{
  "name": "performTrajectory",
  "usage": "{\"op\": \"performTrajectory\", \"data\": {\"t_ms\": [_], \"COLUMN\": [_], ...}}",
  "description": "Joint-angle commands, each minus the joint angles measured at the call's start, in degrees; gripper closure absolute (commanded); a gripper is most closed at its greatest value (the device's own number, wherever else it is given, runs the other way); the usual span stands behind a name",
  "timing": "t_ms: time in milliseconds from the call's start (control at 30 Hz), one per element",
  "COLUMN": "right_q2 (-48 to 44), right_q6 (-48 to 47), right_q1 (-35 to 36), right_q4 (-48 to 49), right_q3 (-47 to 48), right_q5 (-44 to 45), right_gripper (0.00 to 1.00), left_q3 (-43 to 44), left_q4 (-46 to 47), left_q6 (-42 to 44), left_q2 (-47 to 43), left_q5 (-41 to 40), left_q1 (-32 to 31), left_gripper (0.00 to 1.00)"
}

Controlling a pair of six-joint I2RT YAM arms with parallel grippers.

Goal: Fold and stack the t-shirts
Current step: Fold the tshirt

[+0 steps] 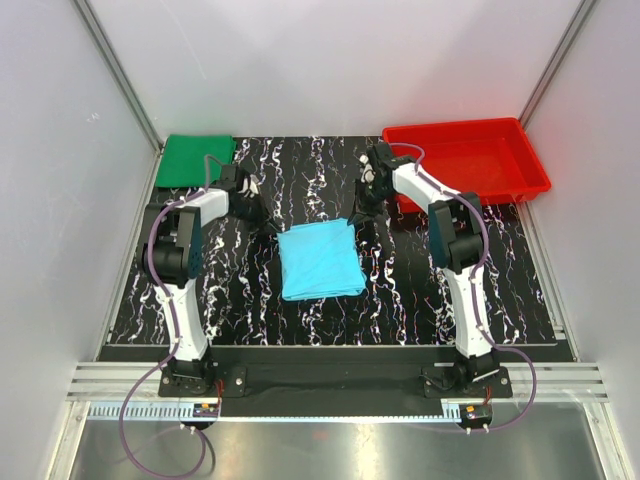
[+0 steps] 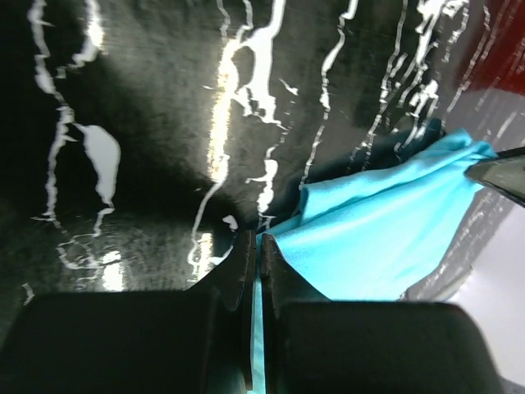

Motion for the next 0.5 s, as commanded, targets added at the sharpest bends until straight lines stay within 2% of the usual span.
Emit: {"op": "performTrajectory", "data": {"t_ms": [0,133,200,333,367,400,467], "right_q2": [2.2,4.8,5.9,6.2,6.2,5.9,4.7], "right_q6": [0.2,-0.7,-0.8,-1.5,-2.4,-2.5,-2.8], "right_q1": [-1.0,-1.0,-1.1,-1.1,-1.0,-1.1,-1.1], "right_q4": [1.5,1.1,0.1,-2.5,-5.3,-7.0,-11.2], "right_q3": [3.0,4.7,6.7,10.8,12.1,14.5,15.7], "right_q5": [0.0,-0.2,0.0,2.6,3.5,4.7,7.8], "right_gripper": [1.0,1.0,0.95,0.84,0.79,0.66,0.59], "left_q3": [0.6,1.2,2.3,5.4,5.7,6.0,6.5], "left_q4": [-0.6,-1.7,-3.7,-6.5,-7.4,-7.9,-9.1], "left_q6": [1.0,3.5,4.9,7.6,8.0,8.1,8.0], "left_q2": [-2.1,-1.9,-1.6,-3.6,-4.6,-5.8,-9.9], "left_q5": [-6.7,-10.1,-10.4,-13.1,-13.7,-14.1,-14.7], "left_q1": [0.5,0.5,0.5,0.4,0.4,0.3,0.1], "left_gripper": [1.0,1.0,0.99,0.66,0.61,0.59,0.57]}}
